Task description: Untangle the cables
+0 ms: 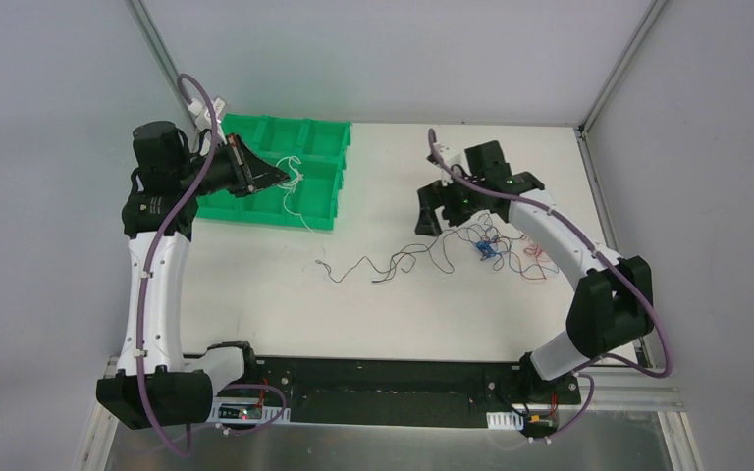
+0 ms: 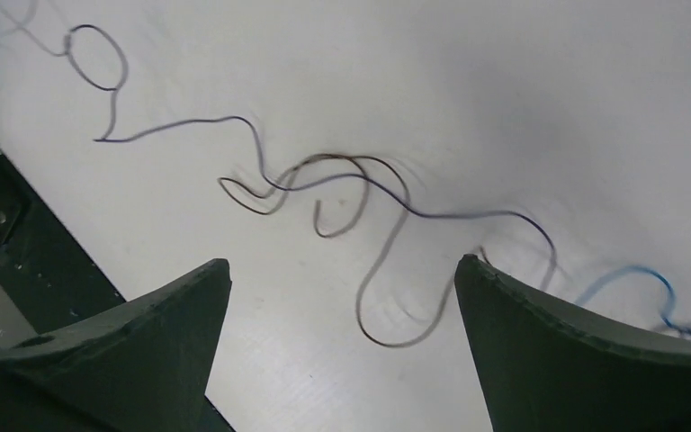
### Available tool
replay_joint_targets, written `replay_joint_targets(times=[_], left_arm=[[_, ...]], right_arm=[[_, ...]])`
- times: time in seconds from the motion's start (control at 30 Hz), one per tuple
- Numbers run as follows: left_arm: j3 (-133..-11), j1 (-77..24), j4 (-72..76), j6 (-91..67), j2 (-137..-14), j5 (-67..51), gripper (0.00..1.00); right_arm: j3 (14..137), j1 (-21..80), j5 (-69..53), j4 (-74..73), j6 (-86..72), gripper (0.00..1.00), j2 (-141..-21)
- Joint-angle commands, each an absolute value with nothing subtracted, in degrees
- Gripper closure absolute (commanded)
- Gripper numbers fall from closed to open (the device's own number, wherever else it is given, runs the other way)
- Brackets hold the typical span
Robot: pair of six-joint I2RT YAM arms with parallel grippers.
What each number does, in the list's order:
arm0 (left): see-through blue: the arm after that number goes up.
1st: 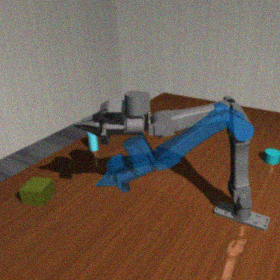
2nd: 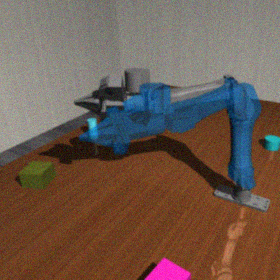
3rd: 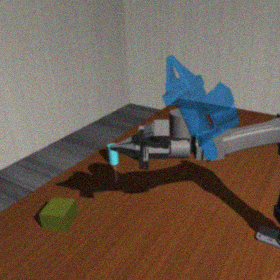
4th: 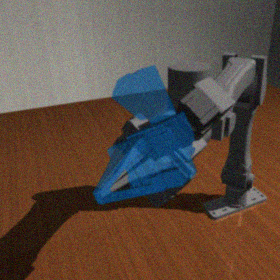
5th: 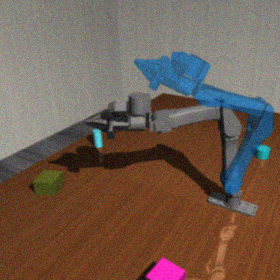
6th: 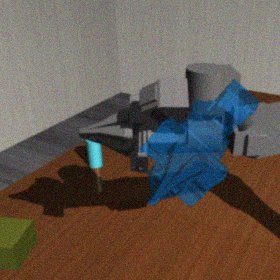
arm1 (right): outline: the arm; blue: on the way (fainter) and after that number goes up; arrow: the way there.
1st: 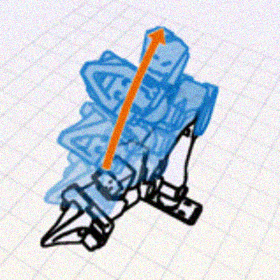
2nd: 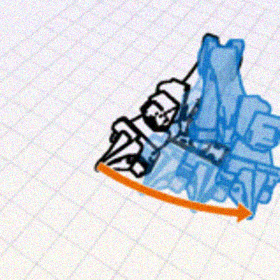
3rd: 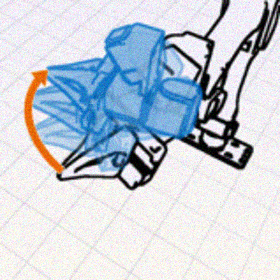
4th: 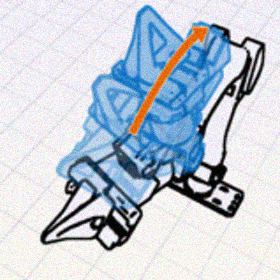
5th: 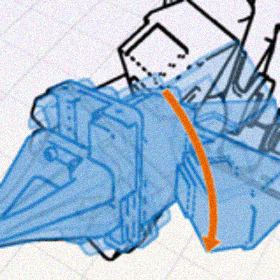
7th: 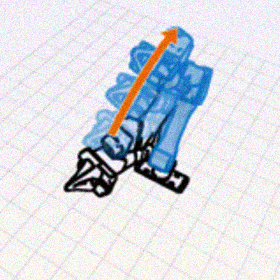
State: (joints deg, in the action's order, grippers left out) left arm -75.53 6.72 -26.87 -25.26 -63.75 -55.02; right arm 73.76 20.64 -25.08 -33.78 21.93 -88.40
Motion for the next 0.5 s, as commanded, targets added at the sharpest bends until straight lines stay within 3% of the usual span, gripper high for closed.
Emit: replay_joint_targets(times=[0.0, 0.1, 0.47], left_arm=[[-79.2, 6.6, -23.9, -28.0, -63.4, -57.7, 1.00], [-80.2, 6.5, -23.6, -29.3, -63.6, -59.4, 1.00], [-81.3, 6.6, -23.5, -30.6, -64.3, -58.4, 1.00]], right_arm=[[70.4, 28.3, -32.7, -16.4, 18.9, 0.01, -89.8], [68.1, 34.5, -33.5, -8.0, 24.4, 0.01, -92.3], [75.8, 47.2, -33.1, -7.5, 37.6, 0.01, -105.9]])
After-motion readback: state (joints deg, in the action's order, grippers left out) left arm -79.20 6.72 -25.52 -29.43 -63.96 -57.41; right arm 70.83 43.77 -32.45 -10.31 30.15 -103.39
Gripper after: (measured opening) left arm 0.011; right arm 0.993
